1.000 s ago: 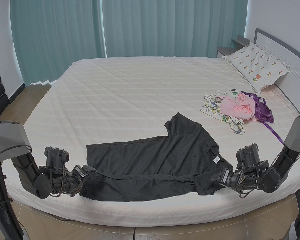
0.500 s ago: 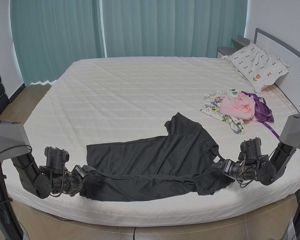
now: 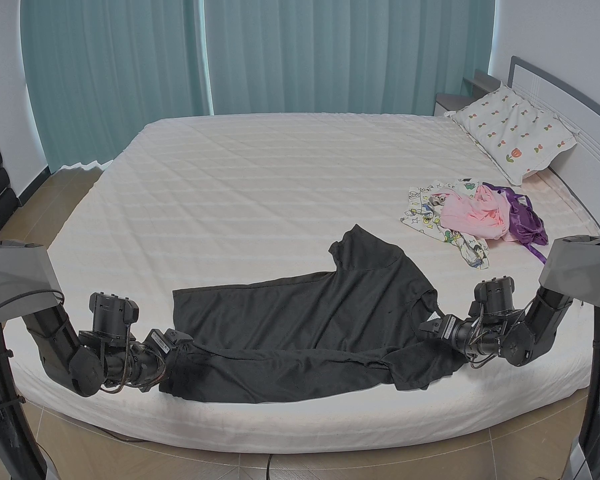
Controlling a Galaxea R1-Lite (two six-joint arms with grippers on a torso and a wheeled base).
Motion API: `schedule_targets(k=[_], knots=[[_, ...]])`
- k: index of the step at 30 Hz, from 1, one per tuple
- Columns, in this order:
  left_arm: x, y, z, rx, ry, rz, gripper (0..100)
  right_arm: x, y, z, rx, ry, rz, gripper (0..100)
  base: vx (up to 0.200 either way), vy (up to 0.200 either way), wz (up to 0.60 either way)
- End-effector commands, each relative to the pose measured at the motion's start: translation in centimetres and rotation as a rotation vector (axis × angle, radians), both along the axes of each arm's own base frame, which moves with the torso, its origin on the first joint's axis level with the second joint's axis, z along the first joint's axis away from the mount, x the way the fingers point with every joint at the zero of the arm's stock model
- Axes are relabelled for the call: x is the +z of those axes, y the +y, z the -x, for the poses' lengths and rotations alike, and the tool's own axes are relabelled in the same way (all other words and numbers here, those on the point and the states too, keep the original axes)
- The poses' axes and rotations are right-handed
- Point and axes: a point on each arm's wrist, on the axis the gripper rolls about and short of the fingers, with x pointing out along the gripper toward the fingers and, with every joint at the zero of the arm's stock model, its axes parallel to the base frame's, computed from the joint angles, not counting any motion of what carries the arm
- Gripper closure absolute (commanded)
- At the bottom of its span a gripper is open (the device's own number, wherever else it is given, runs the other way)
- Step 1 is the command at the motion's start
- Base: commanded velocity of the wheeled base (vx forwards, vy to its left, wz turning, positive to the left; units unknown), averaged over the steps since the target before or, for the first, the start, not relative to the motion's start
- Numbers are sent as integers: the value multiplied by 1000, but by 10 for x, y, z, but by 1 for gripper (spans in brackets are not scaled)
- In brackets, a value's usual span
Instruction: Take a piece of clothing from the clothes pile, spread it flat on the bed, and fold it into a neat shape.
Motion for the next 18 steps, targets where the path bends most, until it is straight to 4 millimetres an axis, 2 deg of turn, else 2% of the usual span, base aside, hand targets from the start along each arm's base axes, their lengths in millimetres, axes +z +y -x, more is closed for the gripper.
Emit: schedule_targets(k=[1,7,18], knots=[[0,0,0,1,0,1,0,-13,-3,-6,-16,22,-3,100,0,0,0],[0,0,0,2,1,2,0,-11,-15,-6,-51,19,-6,100,0,0,0],[1,2,-1,15,-2,6,0,-7,-21,-9,-143,-44,-95,100,0,0,0]])
